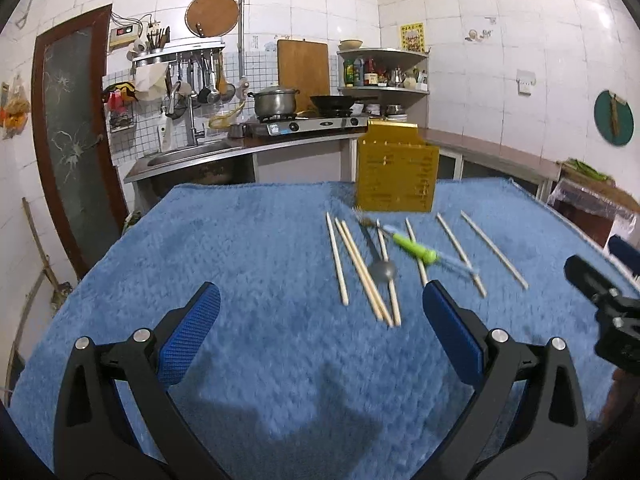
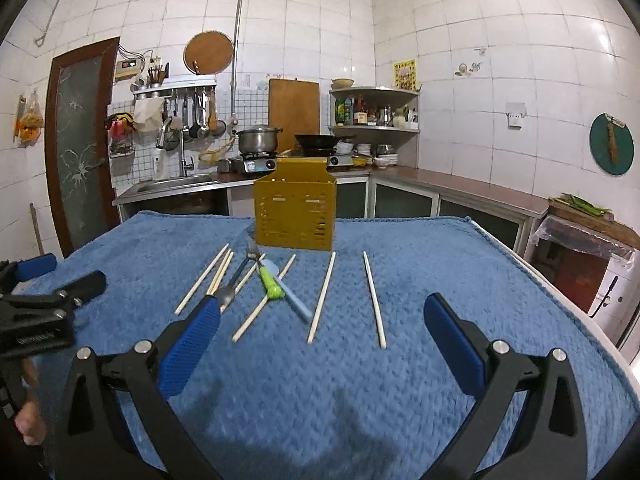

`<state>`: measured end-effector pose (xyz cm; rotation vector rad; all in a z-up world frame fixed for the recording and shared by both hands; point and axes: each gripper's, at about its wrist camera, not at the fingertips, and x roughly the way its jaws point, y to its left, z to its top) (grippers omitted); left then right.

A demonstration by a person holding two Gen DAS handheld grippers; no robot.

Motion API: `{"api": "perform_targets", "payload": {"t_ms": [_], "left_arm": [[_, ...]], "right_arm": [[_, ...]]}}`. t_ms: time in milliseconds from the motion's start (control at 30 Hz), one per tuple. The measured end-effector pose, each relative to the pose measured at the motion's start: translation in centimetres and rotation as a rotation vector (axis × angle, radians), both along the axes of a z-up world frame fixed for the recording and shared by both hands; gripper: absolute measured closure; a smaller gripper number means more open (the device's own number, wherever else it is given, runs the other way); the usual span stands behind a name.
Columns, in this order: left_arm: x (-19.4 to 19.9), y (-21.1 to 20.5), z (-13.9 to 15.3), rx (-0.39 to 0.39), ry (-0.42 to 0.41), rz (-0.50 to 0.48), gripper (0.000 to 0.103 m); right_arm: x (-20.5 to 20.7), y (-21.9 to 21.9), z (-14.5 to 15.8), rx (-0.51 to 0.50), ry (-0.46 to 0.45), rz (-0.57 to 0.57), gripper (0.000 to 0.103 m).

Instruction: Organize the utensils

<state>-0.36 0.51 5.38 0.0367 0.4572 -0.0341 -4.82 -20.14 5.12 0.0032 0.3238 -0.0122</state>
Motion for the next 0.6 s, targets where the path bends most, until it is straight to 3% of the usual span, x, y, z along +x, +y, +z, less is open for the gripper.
{"api": "perform_targets", "payload": {"t_ms": [167,267,600], "left_arm": [[4.3,0.6,0.9,-0.044,0.080,-0.030,0.005],[6.4,0.4,0.8,-0.020,0.089,-0.015,0.005],[13.4,-0.8,-0.8,-0.007,0.170,-0.021,0.005]], "right_arm": [[3.3,-0.7,0.7,0.001,0.021,-0.028,0.004],[5.2,-1.2,1.0,0.002,0.028,-0.027,0.004],[12.8,-3.2,-0.6,0.002,0.191,-0.035,0.004]]}}
